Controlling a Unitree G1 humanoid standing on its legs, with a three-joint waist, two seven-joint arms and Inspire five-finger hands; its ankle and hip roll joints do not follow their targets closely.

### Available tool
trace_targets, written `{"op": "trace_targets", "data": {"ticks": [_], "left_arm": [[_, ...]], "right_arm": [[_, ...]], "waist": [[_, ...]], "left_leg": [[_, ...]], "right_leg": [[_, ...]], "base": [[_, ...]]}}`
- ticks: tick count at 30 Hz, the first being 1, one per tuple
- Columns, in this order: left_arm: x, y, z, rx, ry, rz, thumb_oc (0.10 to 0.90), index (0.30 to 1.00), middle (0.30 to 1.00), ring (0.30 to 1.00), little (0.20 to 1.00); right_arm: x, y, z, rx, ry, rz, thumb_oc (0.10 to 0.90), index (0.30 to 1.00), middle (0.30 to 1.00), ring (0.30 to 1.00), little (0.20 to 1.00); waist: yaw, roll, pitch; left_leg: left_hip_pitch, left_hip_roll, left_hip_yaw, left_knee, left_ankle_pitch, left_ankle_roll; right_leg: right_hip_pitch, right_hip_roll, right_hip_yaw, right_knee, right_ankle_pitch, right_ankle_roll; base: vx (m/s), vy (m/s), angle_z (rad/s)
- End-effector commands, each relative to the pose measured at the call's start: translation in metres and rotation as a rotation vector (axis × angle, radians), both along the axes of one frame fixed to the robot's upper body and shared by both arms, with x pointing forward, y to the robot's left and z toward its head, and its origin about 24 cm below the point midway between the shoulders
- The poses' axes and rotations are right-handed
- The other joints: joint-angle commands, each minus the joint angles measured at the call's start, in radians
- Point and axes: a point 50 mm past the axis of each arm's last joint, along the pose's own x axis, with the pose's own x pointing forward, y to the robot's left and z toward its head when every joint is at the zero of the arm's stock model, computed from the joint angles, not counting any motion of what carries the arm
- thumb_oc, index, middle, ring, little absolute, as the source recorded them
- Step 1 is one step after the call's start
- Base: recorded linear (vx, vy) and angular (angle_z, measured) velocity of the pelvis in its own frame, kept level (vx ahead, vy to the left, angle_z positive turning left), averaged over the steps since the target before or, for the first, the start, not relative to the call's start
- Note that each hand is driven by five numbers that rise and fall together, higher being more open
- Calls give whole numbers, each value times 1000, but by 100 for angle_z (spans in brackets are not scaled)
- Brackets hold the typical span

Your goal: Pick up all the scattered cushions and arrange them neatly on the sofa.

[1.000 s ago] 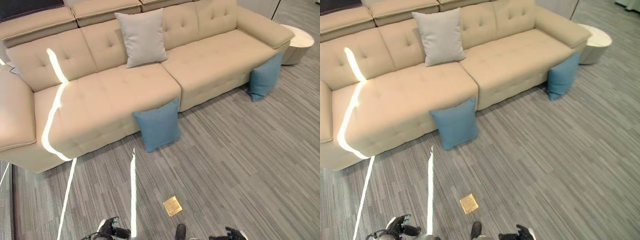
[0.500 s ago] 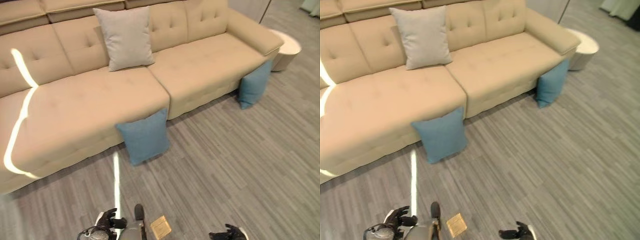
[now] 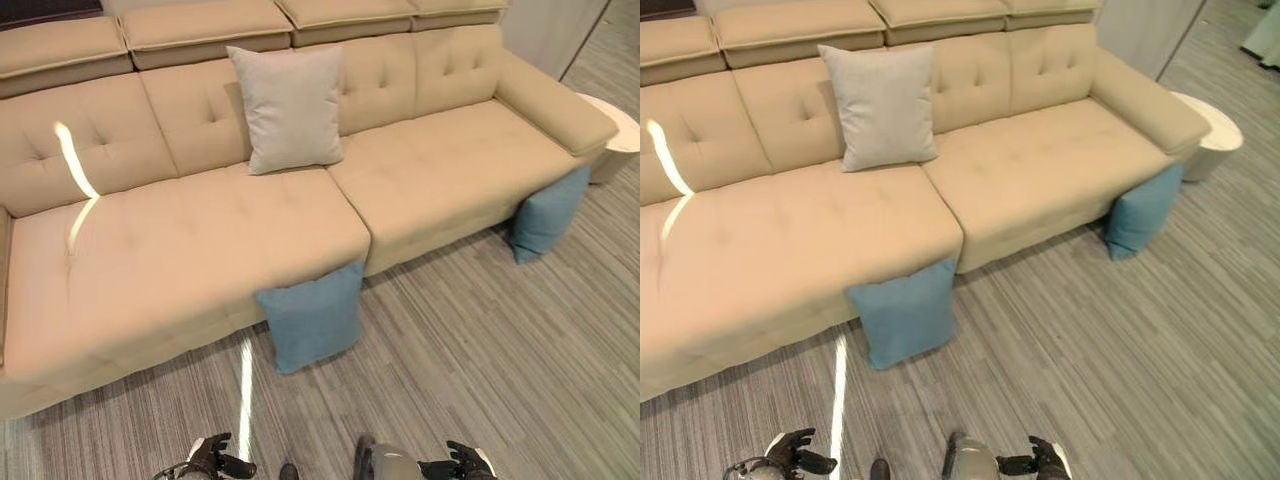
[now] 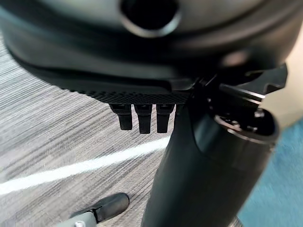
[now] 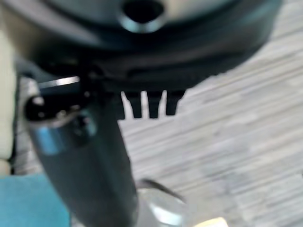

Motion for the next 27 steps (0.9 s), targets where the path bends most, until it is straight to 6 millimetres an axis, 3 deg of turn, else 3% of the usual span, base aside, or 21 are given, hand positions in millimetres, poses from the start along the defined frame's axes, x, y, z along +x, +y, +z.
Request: {"op": "trace_targets", "data": {"ticks": [1,3,4,6,7,8,10,11,15,17,21,24,27], "left_arm": [[2,-1,1,13,-18,-20,800,900,900,900,900],[-2,-2,-1,7,-7,-7,800,900,900,900,900],[-1,-3,-1,0,-16,4,800,900,900,900,900],[4,-5,0,-7,-36,8,800,900,900,900,900],[4,-5,0,-7,-36,8,800,900,900,900,900],[10,-8,2,-19,-59,12,800,900,900,900,900],[13,-10,2,-22,-65,0,800,900,900,900,900],[13,-10,2,-22,-65,0,800,900,900,900,900],[12,-13,1,-29,-55,-24,800,900,900,900,900],[7,-12,0,-28,-37,-29,800,900,900,900,900],[-2,-10,-2,-27,-11,-14,800,900,900,900,900],[-12,-3,-4,-19,17,16,800,900,900,900,900],[-8,3,-1,-4,2,29,800,900,900,900,900]], "right_arm": [[-2,-17,4,-57,11,1,800,900,900,900,900],[-6,-17,3,-56,23,4,800,900,900,900,900],[-6,-17,3,-51,18,-8,800,900,900,900,900],[-6,-19,4,-47,-1,-38,800,900,900,900,900],[-6,-19,4,-47,-1,-38,800,900,900,900,900],[-5,-21,5,-49,-6,-57,800,900,900,900,900],[-7,-22,4,-47,0,-71,800,900,900,900,900],[-7,-22,4,-47,0,-72,800,900,900,900,900],[-12,-25,4,-52,14,-81,800,900,900,900,900],[-14,-25,3,-54,19,-89,800,900,900,900,900],[-18,-22,1,-46,28,-91,800,900,900,900,900],[-21,-16,-1,-43,46,-62,800,900,900,900,900],[-13,-12,0,-40,32,-25,800,900,900,900,900]], "waist": [[-18,-14,-8],[-15,-17,-22],[-11,-20,-22],[-10,-33,-15],[-11,-32,-15],[-6,-42,-1],[-7,-47,3],[-7,-46,3],[-2,-49,-14],[3,-31,-17],[0,-25,-25],[14,-33,-57],[24,-32,-48]], "left_leg": [[-50,-42,-56,138,-113,-18],[-41,-31,-62,155,-120,-34],[-65,-12,-68,228,-73,-69],[-141,21,-37,368,-25,-96],[-145,22,-38,372,-28,-96],[-214,68,16,496,17,-102],[-252,105,82,529,19,-98],[-253,105,81,531,19,-98],[-311,86,153,399,-16,-83],[-326,77,210,290,27,-85],[-286,68,222,235,34,-84],[-220,32,196,152,23,-65],[-202,37,189,137,16,-48]], "right_leg": [[129,7,71,-181,90,54],[153,4,48,-188,90,48],[178,20,41,-180,78,27],[219,21,17,-200,57,-2],[218,22,16,-200,57,-2],[252,23,-7,-215,42,-30],[284,27,-31,-235,25,-44],[284,27,-32,-235,25,-44],[333,34,-76,-276,5,-38],[370,64,-81,-286,-15,-34],[380,74,-81,-276,-23,-29],[394,65,-91,-253,-33,-6],[317,32,-118,-114,-16,28]], "base": [[188,-129,53],[233,-225,76],[252,-350,71],[127,-267,55],[75,-243,70],[67,-235,50],[83,-205,42],[92,-87,56],[149,-44,30],[157,12,28],[115,70,-7],[176,118,-18],[2,64,-9]]}}
